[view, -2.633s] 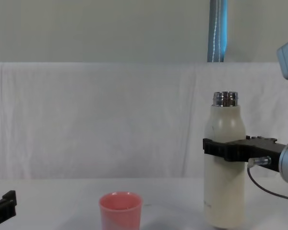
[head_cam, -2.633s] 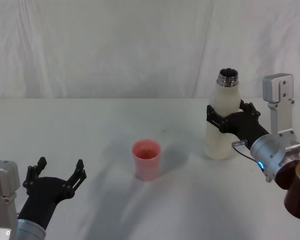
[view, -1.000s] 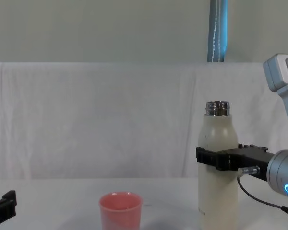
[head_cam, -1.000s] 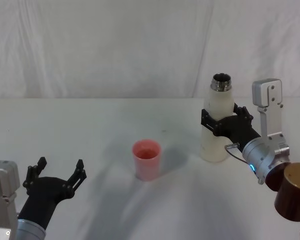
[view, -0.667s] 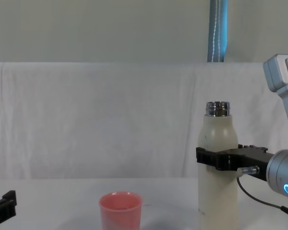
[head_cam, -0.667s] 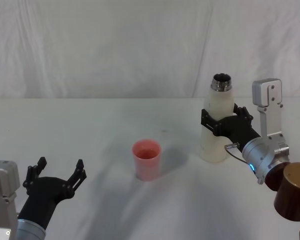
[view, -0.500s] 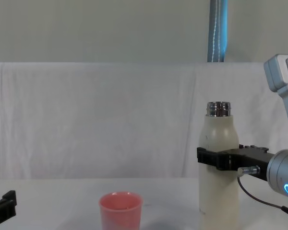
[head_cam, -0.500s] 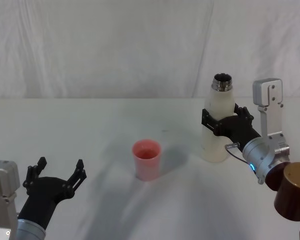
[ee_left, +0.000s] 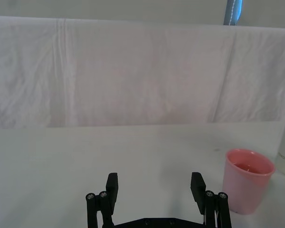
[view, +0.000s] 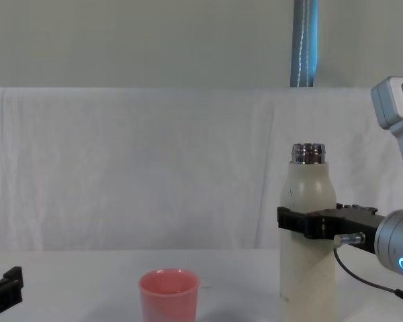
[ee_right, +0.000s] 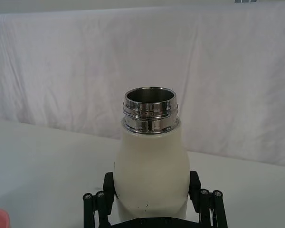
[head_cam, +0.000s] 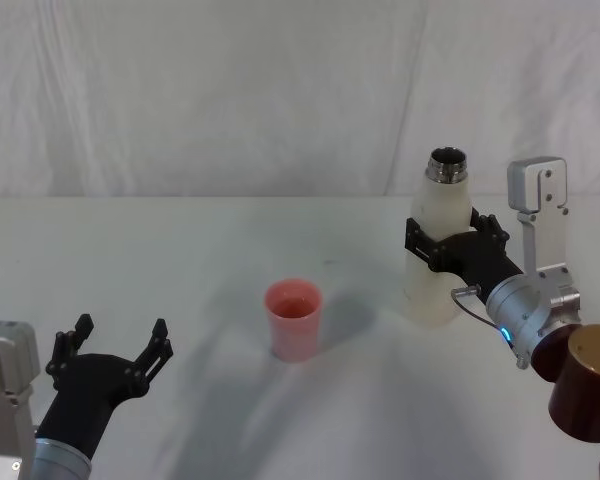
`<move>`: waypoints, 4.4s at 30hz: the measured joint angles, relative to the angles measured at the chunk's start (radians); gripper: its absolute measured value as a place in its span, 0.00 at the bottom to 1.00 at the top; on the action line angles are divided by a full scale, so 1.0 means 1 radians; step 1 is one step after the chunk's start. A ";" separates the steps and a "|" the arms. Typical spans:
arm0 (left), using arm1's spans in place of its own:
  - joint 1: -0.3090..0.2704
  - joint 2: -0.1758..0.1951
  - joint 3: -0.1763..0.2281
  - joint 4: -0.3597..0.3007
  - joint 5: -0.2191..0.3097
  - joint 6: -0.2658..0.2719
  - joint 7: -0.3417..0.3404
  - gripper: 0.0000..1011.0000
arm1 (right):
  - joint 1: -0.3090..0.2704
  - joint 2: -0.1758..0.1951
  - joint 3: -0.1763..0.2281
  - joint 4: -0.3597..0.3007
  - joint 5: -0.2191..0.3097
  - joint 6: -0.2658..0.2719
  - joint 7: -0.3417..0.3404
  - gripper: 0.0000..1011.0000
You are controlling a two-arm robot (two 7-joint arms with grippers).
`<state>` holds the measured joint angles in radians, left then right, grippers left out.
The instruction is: Grasp the thermos with one hand and pour water into the cup lid.
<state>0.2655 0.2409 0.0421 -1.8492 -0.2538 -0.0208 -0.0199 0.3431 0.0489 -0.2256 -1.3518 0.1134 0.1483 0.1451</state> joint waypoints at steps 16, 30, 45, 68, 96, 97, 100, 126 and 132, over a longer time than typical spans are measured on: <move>0.000 0.000 0.000 0.000 0.000 0.000 0.000 0.99 | 0.000 0.000 0.000 -0.001 0.000 0.001 0.000 0.94; 0.000 0.000 0.000 0.000 0.000 0.000 0.000 0.99 | 0.000 0.001 0.000 -0.001 0.000 0.000 -0.001 0.99; 0.000 0.000 0.000 0.000 0.000 0.000 0.000 0.99 | 0.000 0.001 0.000 -0.001 0.000 0.000 0.000 0.99; 0.000 0.000 0.000 0.000 0.000 0.000 0.000 0.99 | -0.022 0.004 0.003 -0.029 0.017 0.021 0.007 0.99; 0.000 0.000 0.000 0.000 0.000 0.000 0.000 0.99 | -0.072 0.044 0.004 -0.091 0.027 0.060 0.021 0.99; 0.000 0.000 0.000 0.000 0.000 0.000 0.000 0.99 | -0.075 0.046 0.006 -0.095 0.028 0.062 0.020 0.99; 0.000 0.000 0.000 0.000 0.000 0.000 0.000 0.99 | -0.082 0.050 0.009 -0.105 0.028 0.066 0.018 0.99; 0.000 0.000 0.000 0.000 0.000 0.000 0.000 0.99 | -0.282 0.052 0.037 -0.300 -0.022 -0.074 -0.066 0.99; 0.000 0.000 0.000 0.000 0.000 0.000 0.000 0.99 | -0.310 0.026 0.044 -0.302 -0.044 -0.169 -0.079 0.99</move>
<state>0.2655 0.2409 0.0421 -1.8492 -0.2538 -0.0208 -0.0199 0.0335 0.0751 -0.1819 -1.6539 0.0696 -0.0203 0.0662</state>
